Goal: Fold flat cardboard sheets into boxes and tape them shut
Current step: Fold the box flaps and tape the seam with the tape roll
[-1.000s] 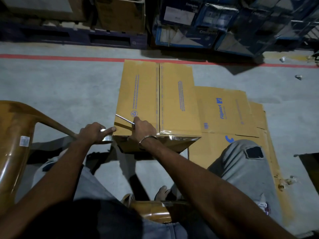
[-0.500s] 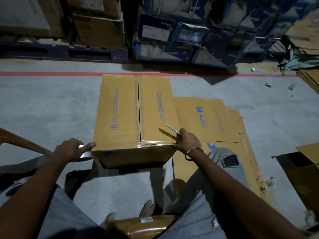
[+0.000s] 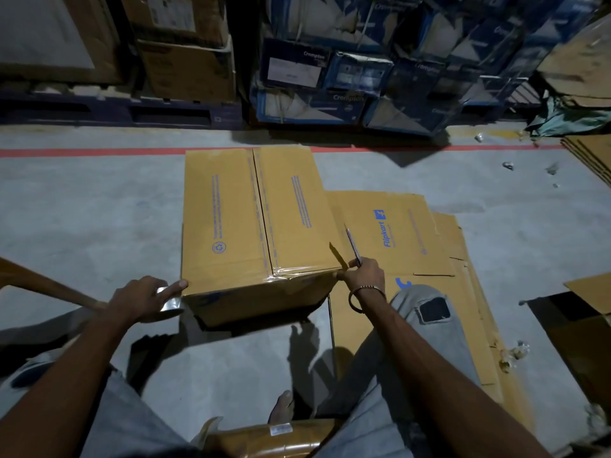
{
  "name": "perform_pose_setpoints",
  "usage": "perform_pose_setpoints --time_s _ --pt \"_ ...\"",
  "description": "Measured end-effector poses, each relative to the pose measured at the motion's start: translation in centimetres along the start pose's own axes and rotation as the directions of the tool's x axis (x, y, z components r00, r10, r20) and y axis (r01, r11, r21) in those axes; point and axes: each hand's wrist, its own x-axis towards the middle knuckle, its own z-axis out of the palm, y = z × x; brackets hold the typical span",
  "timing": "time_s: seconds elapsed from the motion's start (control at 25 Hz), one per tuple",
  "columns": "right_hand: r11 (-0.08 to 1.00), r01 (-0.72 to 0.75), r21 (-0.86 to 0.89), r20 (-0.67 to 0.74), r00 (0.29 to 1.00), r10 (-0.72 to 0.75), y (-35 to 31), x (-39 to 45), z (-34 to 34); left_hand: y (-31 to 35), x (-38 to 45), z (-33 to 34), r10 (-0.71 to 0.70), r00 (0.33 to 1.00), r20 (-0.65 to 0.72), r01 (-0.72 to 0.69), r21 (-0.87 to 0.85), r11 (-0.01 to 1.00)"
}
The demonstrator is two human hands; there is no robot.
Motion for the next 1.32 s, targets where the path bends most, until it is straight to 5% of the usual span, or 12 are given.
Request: perform_pose_setpoints --time_s 0.24,0.48,0.76,0.96,1.16,1.32 --pt "0.889 -0.223 0.401 -0.042 0.965 0.261 0.1 -1.0 1.7 1.0 -0.5 -1.2 0.035 0.999 0.037 -0.025 -0.244 0.969" --pt "0.918 -0.214 0.335 -0.135 0.953 0.271 0.5 -1.3 2.6 0.1 -1.1 -2.2 0.088 0.963 0.257 0.025 -0.408 0.912" --pt "0.913 -0.202 0.355 -0.143 0.953 0.267 0.5 -2.0 3.4 -0.5 -0.5 -1.7 -0.028 0.988 0.15 0.059 -0.211 0.976" --pt "0.897 -0.256 0.361 -0.1 0.945 0.31 0.4 -1.7 2.9 -0.5 -1.0 -3.0 -0.093 0.986 0.136 0.121 -0.221 0.968" --pt "0.897 -0.248 0.366 -0.126 0.942 0.311 0.4 -1.9 2.7 -1.7 -2.5 -4.2 0.007 0.973 0.231 0.08 -0.363 0.928" --pt "0.908 -0.203 0.368 -0.201 0.936 0.291 -0.3 -2.4 2.6 -2.1 -2.3 -4.1 0.055 0.987 0.149 -0.001 -0.342 0.94"
